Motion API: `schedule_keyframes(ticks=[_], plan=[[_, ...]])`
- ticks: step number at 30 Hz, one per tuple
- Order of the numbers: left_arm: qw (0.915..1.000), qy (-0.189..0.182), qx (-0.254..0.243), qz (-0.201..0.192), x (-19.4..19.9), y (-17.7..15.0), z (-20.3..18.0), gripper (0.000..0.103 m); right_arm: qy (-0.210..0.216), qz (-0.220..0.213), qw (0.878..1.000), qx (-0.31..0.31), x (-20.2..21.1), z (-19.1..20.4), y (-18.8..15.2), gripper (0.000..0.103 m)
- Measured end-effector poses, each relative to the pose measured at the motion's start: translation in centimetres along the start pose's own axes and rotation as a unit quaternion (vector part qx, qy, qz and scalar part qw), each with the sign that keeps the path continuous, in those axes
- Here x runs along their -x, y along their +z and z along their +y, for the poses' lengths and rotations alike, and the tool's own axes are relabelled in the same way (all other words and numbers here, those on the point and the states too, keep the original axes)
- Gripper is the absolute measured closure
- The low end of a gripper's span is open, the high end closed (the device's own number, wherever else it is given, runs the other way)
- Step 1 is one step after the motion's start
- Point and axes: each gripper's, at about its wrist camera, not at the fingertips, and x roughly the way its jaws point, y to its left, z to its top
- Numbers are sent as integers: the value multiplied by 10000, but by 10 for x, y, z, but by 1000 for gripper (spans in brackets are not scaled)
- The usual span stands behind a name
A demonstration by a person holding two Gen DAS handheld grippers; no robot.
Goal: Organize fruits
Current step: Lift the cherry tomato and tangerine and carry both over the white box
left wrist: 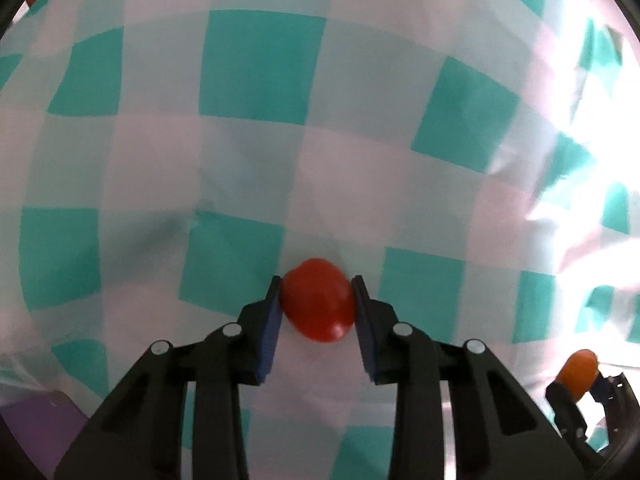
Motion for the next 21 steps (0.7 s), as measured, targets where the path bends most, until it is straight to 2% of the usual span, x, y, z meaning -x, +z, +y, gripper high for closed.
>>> schedule_keyframes(ticks=[5, 8, 12, 15, 21], plan=[[9989, -322, 84, -319, 43, -22, -12, 69, 59, -51, 10000, -5, 24, -25, -16, 61], [9979, -459, 96, -437, 69, -48, -26, 69, 82, 3, 9999, -83, 37, -34, -31, 61], [9970, -580, 35, -503, 100, -98, -56, 69, 113, 57, 9999, -103, 61, -46, -60, 61], [9964, -646, -121, -532, 124, -151, -80, 69, 134, 8, 9999, 6, 87, -52, -84, 61], [9937, -644, -433, -809, 163, -238, -108, 69, 199, -395, 9990, 5, 149, -75, -122, 61]])
